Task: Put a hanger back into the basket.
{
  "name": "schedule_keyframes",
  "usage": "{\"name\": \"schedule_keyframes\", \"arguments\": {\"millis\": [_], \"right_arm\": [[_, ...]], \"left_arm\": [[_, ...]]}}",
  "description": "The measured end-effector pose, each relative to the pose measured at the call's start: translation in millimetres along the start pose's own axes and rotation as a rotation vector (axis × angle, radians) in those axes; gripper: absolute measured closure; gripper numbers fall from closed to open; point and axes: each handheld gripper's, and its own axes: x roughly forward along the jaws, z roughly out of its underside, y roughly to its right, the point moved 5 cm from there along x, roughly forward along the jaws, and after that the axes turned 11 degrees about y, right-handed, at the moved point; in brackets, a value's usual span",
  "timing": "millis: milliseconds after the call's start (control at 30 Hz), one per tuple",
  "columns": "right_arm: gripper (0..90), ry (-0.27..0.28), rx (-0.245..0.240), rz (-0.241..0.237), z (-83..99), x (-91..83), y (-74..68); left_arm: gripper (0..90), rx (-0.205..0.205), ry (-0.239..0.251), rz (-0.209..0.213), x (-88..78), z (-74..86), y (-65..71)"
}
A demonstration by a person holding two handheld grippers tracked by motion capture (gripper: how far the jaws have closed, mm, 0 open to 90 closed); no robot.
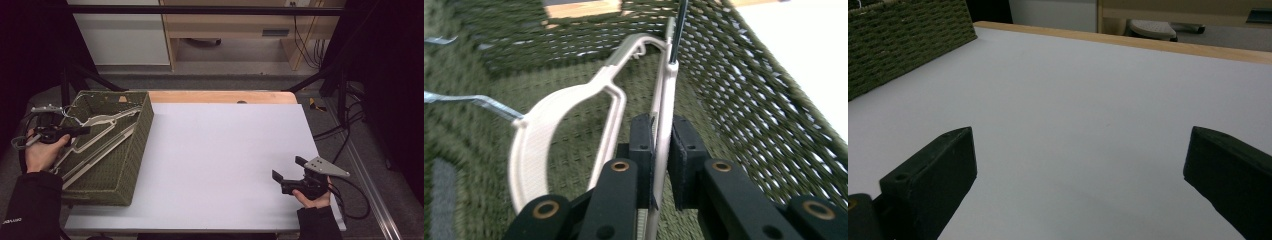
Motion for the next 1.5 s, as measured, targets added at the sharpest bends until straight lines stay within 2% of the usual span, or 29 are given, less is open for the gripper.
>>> {"name": "schedule_keyframes", "arguments": {"millis": [33, 100, 133, 167, 200, 233, 333, 367, 433, 533, 667, 733, 767, 800, 833, 867, 1067, 1133, 1167, 1200, 1267, 1367, 1400, 1500], "right_arm": [[1.1, 0.002, -0.005, -0.001, -0.1, 0.0, 0.6], [1.1, 0.000, 0.001, 0.001, 0.0, 0.1, 0.1], [1.1, -0.001, 0.000, -0.002, 0.1, 0.1, 0.1], [1.1, -0.001, -0.014, 0.001, 0.7, 0.6, 0.9], [1.1, -0.003, -0.010, 0.001, 0.7, 0.5, 0.6], [1.1, -0.002, -0.011, 0.001, 0.7, 0.6, 0.5], [1.2, -0.001, -0.014, -0.001, 0.7, 0.5, 0.8], [1.2, -0.003, -0.009, 0.002, 0.7, 0.6, 0.5], [1.2, -0.006, 0.001, 0.002, 0.8, 0.7, -0.6], [1.2, -0.005, 0.000, 0.002, 0.8, 0.6, -0.5], [1.2, -0.002, -0.006, 0.004, 0.6, 0.6, 0.0], [1.2, -0.002, -0.004, 0.004, 0.5, 0.5, 0.0], [1.2, -0.001, -0.010, 0.003, 0.4, 0.2, 0.6], [1.2, -0.002, -0.014, 0.000, 0.4, -0.2, 0.8], [1.2, 0.003, -0.005, 0.002, -0.1, -0.1, 0.3], [1.2, 0.004, -0.006, 0.001, -0.3, -0.2, 0.5], [1.1, 0.002, -0.005, 0.002, -0.9, -1.3, 0.3], [1.1, 0.009, -0.008, 0.004, -1.3, -0.9, 0.9], [1.1, 0.009, -0.006, 0.004, -1.5, -1.3, 1.0], [1.1, 0.011, -0.006, 0.005, -1.7, -1.4, 1.0], [1.1, 0.014, -0.011, 0.002, -1.9, -1.8, 1.4], [0.8, 0.016, -0.002, 0.002, -2.8, -2.6, 0.4], [0.7, 0.021, -0.012, 0.000, -3.2, -2.5, 1.0], [0.7, 0.026, -0.007, -0.001, -4.3, -3.3, 0.2]], "left_arm": [[79.7, -0.037, 0.003, -0.025, 0.7, 1.4, -4.9], [78.8, -0.057, -0.001, -0.054, 1.0, 2.1, -7.7], [78.0, -0.039, -0.022, -0.125, 2.5, 3.7, -11.8], [76.7, -0.036, -0.023, -0.149, 3.7, 4.6, -13.2], [76.6, -0.022, -0.053, -0.185, 4.3, 7.0, -16.3], [76.8, -0.011, -0.064, -0.200, 5.1, 9.1, -18.7], [77.4, -0.032, -0.084, -0.208, 6.8, 15.1, -23.3], [77.3, -0.042, -0.111, -0.216, 8.2, 20.2, -26.1], [75.5, -0.031, -0.153, -0.246, 10.4, 29.0, -30.5], [71.8, -0.034, -0.152, -0.258, 7.6, 32.6, -32.6], [67.2, -0.029, -0.111, -0.267, -2.3, 29.7, -28.5], [65.5, -0.027, -0.099, -0.260, -4.7, 28.3, -26.7], [62.9, -0.018, -0.049, -0.251, -10.9, 23.5, -20.1], [61.1, -0.031, 0.001, -0.212, -13.7, 19.9, -13.5], [58.7, -0.040, 0.036, -0.195, -14.6, 17.6, -8.8], [56.6, -0.007, 0.063, -0.189, -17.9, 14.2, -2.1], [43.3, 0.050, 0.196, -0.088, -25.2, 2.0, 41.3], [37.9, 0.076, 0.231, -0.054, -27.0, -0.5, 59.7], [35.9, 0.076, 0.231, -0.054, -27.0, -0.5, 59.7], [34.3, 0.080, 0.247, -0.039, -27.7, -1.1, 65.3], [31.6, 0.086, 0.295, 0.016, -29.8, -2.0, 86.0], [26.0, 0.103, 0.334, 0.060, -30.6, 0.4, 107.7], [25.0, 0.103, 0.351, 0.083, -30.3, 2.0, 116.3], [19.5, 0.123, 0.371, 0.114, -28.2, 4.5, 132.3]]}}
